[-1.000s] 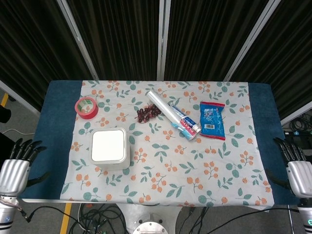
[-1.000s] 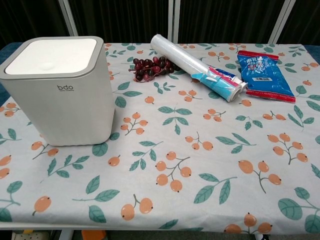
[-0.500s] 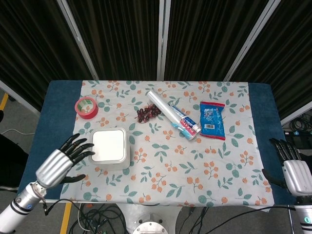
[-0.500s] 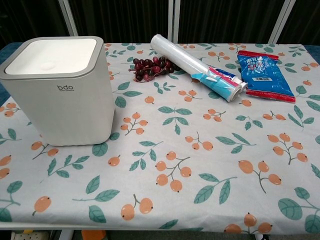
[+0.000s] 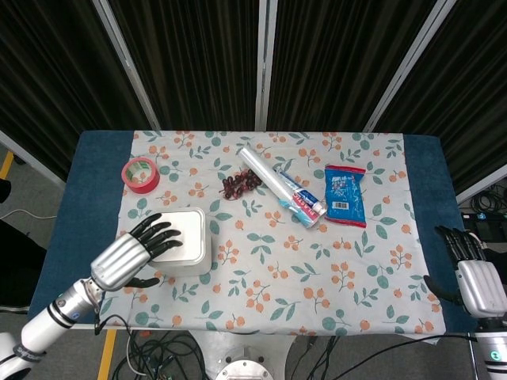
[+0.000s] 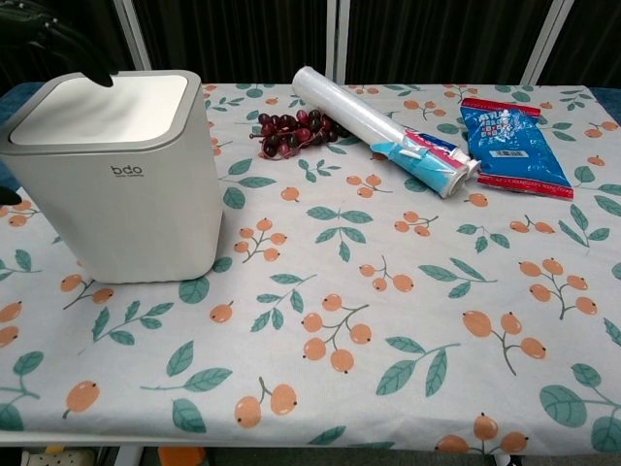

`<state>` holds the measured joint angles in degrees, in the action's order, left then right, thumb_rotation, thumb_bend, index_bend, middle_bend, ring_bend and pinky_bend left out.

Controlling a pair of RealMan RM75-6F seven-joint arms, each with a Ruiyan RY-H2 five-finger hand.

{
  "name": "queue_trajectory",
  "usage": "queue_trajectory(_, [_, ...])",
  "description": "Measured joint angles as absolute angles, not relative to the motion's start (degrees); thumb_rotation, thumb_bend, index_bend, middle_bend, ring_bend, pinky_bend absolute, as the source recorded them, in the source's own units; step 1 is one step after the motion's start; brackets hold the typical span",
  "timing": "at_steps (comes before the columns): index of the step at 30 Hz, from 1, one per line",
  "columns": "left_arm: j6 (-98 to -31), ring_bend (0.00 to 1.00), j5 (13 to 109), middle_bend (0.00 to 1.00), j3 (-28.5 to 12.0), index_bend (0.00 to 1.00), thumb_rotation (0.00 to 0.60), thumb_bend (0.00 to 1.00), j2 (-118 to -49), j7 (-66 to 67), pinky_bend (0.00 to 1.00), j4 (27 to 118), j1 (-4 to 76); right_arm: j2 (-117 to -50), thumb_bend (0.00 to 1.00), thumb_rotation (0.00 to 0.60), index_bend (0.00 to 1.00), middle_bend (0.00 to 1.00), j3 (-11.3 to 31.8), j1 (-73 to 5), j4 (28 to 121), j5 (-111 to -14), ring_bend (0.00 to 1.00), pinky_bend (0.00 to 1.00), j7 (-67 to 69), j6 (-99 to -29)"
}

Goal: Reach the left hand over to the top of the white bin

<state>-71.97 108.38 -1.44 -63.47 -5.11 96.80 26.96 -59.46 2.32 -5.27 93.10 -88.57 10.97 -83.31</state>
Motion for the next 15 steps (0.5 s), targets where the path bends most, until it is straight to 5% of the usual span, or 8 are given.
queue_trajectory(15, [-63.3, 0.14, 102.9, 0.25, 0.5, 0.29, 0.6, 0.02, -63.9, 3.2, 0.03, 99.0, 29.0, -59.8, 0.19, 0.6, 0.02, 0.07, 2.2, -5.2, 92.1, -88.8, 0.0, 0.0, 12.0, -83.5])
